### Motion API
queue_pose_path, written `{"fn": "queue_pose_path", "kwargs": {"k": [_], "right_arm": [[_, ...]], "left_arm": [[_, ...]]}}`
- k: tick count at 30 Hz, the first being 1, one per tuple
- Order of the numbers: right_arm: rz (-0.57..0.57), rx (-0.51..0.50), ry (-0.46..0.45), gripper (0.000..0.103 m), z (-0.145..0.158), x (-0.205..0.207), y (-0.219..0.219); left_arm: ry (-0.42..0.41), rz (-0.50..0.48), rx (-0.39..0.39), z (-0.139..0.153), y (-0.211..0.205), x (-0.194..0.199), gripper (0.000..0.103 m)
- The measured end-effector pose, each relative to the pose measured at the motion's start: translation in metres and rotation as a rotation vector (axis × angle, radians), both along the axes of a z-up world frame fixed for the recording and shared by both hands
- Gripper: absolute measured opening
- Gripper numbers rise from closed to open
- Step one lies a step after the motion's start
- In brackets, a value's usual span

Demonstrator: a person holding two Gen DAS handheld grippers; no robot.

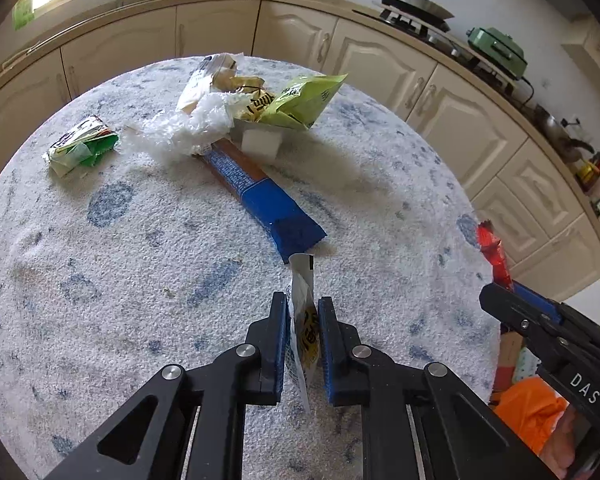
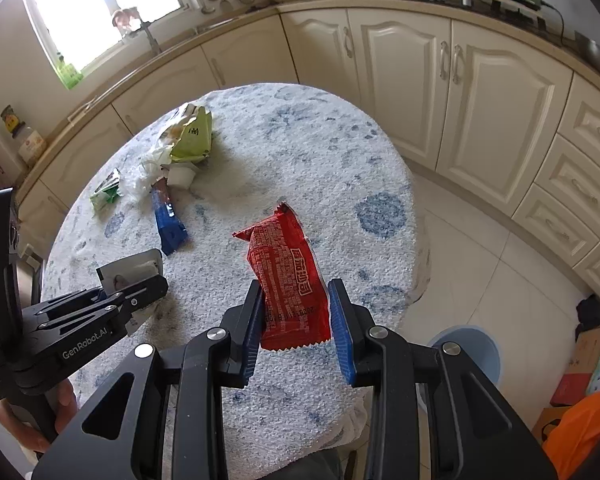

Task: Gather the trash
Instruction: 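Carry the red wrapper and white packet over the blue bin with both grippers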

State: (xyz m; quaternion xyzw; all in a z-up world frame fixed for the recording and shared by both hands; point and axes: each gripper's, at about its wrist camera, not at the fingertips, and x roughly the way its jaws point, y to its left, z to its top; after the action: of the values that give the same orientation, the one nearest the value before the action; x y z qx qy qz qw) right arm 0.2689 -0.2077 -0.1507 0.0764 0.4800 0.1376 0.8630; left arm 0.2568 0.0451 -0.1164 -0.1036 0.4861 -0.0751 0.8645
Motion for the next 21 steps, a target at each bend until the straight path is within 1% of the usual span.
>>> {"fn": "queue_pose_path", "kwargs": {"k": [6, 12, 16, 21], "right_arm": [[-0.008, 0.009, -0.010, 0.032, 0.004, -0.005, -0.006], [-0.038, 0.014, -0.020, 0.032, 0.007, -0.017, -0.022], [-0.081, 0.012, -0.024, 0.032, 0.009, -0.026, -0.042], [-0.172, 0.005, -0.022, 0.032, 0.007, -0.041, -0.082]], "left_arm": [[-0.029, -0.017, 0.021, 0.010, -0.008, -0.006, 0.011], [-0.058, -0.069, 0.038, 0.022, -0.031, -0.012, 0.011], [-0.068, -0.123, 0.046, 0.026, -0.057, -0.012, 0.011], [-0.073, -0.220, 0.046, 0.028, -0.103, -0.007, 0.011]]}}
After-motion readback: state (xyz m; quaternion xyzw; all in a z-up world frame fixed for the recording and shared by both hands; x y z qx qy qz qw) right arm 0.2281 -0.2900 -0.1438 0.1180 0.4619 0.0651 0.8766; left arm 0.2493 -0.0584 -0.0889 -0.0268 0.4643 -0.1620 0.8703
